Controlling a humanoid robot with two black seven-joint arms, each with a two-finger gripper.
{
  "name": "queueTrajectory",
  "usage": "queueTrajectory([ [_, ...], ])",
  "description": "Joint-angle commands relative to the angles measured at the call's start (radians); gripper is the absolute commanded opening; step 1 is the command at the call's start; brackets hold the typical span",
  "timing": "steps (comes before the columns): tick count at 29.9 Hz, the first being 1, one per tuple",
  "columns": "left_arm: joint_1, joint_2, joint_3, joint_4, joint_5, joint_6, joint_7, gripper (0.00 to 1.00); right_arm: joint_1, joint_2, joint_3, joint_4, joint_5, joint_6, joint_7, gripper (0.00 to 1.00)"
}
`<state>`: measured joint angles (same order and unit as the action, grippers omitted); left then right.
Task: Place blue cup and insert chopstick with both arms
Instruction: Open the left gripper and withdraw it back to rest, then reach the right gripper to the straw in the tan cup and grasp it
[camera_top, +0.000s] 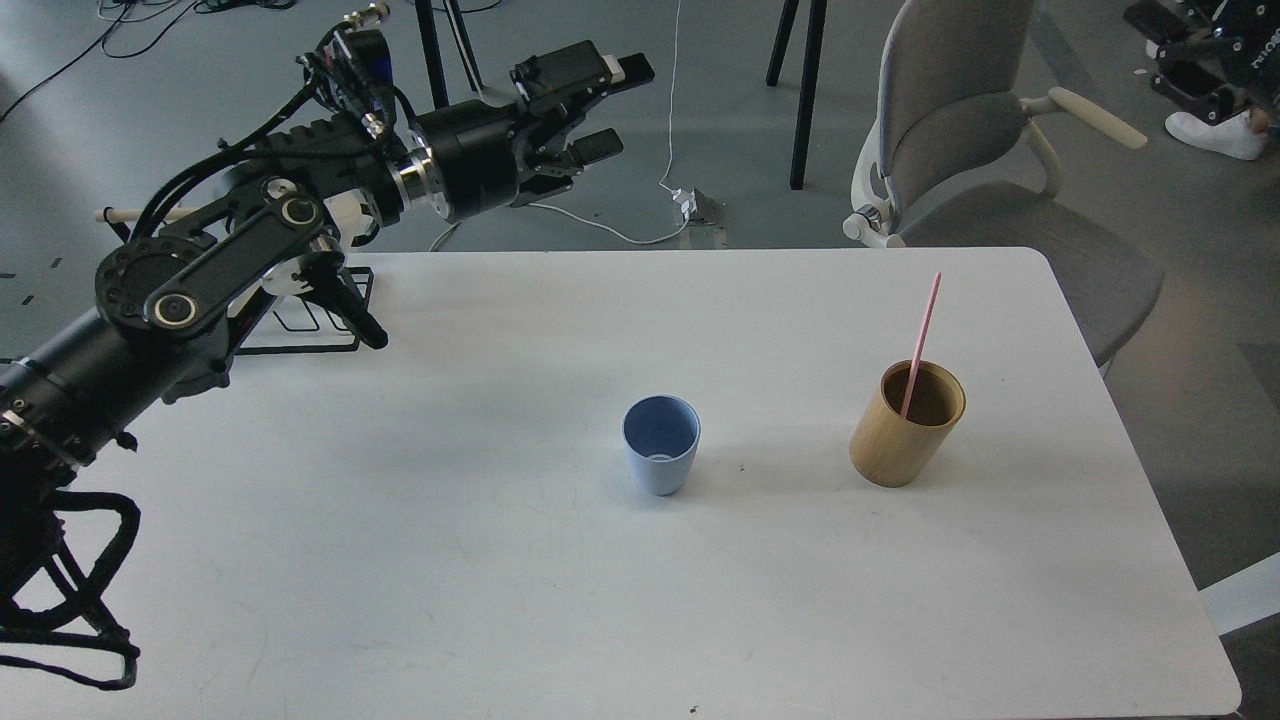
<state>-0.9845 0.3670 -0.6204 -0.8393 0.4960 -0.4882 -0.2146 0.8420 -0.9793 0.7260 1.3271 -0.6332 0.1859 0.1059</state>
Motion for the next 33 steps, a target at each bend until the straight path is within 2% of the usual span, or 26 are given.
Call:
queueTrajectory([
  [1, 0.012, 0.000, -0.004, 0.092, -0.322, 0.000, -0.002, 1.00, -0.001, -0.021, -0.114, 0.099, -0.139, -0.097, 0.008, 0.97],
  [5, 0.092, -0.003, -0.062, 0.100, -0.561, 0.000, -0.002, 1.00, -0.001, -0.007, -0.255, 0.159, -0.379, -0.224, 0.009, 0.95],
  [11, 0.161, -0.016, -0.229, 0.192, -0.639, 0.000, 0.003, 1.00, -0.001, 0.027, -0.362, 0.150, -0.627, -0.259, 0.008, 0.95],
  [18, 0.162, -0.014, -0.263, 0.246, -0.649, 0.000, 0.008, 1.00, -0.015, 0.028, -0.433, 0.081, -0.654, -0.261, 0.009, 0.94],
  [23, 0.152, -0.016, -0.260, 0.313, -0.649, 0.000, 0.000, 1.00, -0.041, 0.060, -0.485, 0.037, -0.686, -0.278, 0.024, 0.77],
  [27, 0.147, -0.016, -0.268, 0.341, -0.652, 0.000, 0.003, 1.00, -0.046, 0.122, -0.502, 0.014, -0.688, -0.278, 0.023, 0.75],
  [31, 0.148, -0.016, -0.269, 0.344, -0.659, 0.000, 0.001, 1.00, -0.041, 0.197, -0.528, -0.026, -0.691, -0.278, 0.011, 0.71],
  [33, 0.148, -0.016, -0.269, 0.344, -0.660, 0.000, 0.001, 1.00, -0.037, 0.229, -0.533, -0.042, -0.692, -0.278, -0.017, 0.70],
])
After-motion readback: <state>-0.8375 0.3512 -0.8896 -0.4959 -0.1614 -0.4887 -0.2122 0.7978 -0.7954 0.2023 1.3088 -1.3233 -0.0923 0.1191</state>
